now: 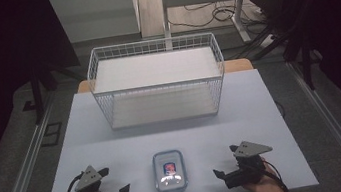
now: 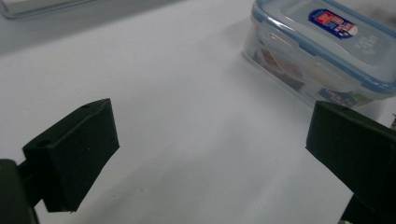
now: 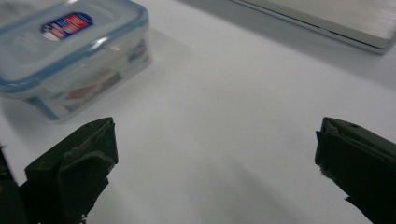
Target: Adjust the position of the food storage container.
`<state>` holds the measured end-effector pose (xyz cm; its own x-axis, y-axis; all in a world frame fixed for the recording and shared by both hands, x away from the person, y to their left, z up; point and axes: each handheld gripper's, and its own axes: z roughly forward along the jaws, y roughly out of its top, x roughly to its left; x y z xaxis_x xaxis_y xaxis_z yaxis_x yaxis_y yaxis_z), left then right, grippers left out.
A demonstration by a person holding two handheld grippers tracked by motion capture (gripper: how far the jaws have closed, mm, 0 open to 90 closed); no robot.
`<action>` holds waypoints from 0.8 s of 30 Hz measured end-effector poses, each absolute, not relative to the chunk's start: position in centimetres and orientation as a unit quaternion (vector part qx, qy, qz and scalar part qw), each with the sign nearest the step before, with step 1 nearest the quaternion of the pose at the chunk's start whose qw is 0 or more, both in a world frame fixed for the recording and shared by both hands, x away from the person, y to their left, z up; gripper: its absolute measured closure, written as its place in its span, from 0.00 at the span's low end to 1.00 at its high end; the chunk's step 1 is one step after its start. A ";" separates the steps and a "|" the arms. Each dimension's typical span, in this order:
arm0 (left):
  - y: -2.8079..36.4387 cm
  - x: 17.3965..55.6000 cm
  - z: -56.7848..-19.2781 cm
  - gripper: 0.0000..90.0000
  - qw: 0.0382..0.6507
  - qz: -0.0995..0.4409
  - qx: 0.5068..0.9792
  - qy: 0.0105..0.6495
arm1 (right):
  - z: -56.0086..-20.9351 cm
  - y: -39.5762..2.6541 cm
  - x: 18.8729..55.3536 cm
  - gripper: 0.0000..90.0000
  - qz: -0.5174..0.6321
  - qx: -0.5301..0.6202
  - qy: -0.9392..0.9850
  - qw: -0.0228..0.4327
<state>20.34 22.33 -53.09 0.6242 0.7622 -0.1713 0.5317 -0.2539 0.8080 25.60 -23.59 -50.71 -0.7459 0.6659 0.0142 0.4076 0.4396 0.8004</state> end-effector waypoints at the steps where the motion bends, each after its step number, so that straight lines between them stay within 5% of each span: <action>1: 22.3 20.3 -53.1 0.02 0.447 0.129 0.783 0.412 | -50.8 -23.6 25.7 0.00 0.416 0.324 0.836 0.154; 13: 22.4 20.2 -53.2 0.01 0.439 0.148 0.784 0.413 | -50.7 -23.3 25.7 0.01 0.415 0.324 0.839 0.137; 20: 22.5 20.2 -53.2 0.01 0.442 0.156 0.780 0.415 | -50.7 -23.1 25.7 0.10 0.419 0.324 0.838 0.127; 24: 22.4 20.2 -53.2 0.01 0.438 0.159 0.782 0.413 | -50.7 -22.5 25.5 0.23 0.413 0.318 0.845 0.120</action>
<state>20.19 22.39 -53.19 0.6074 0.7863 -0.1130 0.5076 -0.2747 0.8166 25.54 -22.47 -50.70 -0.7689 0.6365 0.0600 0.4388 0.4571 0.7737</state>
